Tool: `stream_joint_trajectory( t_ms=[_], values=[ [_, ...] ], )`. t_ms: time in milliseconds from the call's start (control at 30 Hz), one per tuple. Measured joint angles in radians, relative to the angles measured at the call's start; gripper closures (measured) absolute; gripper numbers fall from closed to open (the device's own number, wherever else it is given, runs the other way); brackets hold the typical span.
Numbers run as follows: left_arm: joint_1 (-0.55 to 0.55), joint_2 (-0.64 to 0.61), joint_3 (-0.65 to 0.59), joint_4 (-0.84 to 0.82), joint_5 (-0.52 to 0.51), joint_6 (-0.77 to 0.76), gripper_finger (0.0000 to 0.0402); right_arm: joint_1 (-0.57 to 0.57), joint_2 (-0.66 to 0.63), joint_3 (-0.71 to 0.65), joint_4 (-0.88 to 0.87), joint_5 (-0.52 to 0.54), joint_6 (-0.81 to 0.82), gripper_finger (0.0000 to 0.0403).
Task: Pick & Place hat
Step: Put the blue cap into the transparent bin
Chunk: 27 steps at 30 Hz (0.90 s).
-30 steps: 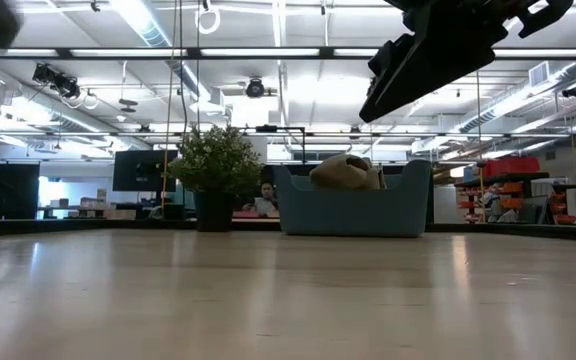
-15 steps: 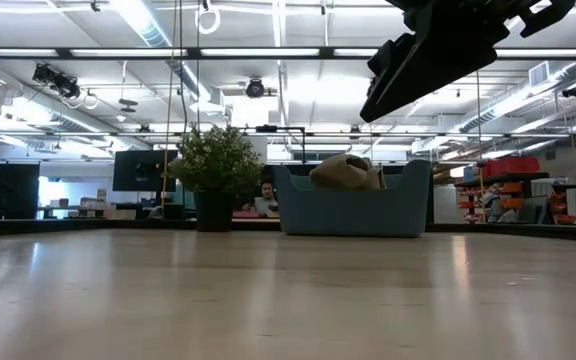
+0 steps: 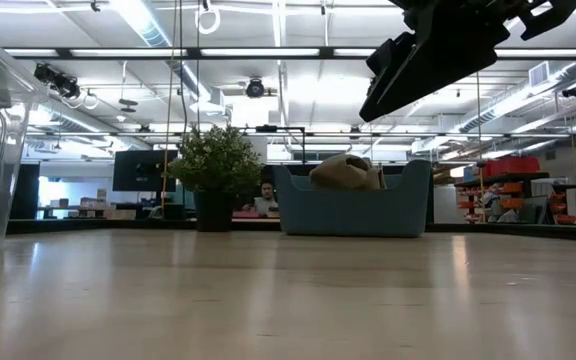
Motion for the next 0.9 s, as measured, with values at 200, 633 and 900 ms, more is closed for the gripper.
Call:
stream_joint_trajectory(
  t_ms=[200, 633, 900],
  values=[
    [0.003, 0.000, 0.021, -0.002, 0.050, -0.004, 0.0250, 0.000, 0.000, 0.000, 0.000, 0.000, 0.014, 0.0250],
    [0.084, 0.001, 0.241, -0.227, -0.072, 0.033, 0.0260, 0.000, 0.000, 0.000, 0.001, 0.000, 0.014, 0.0250],
    [0.121, 0.001, 0.046, -0.052, -0.066, 0.128, 0.0373, 0.000, 0.000, 0.000, 0.001, 0.001, 0.014, 0.0250]
  ],
)
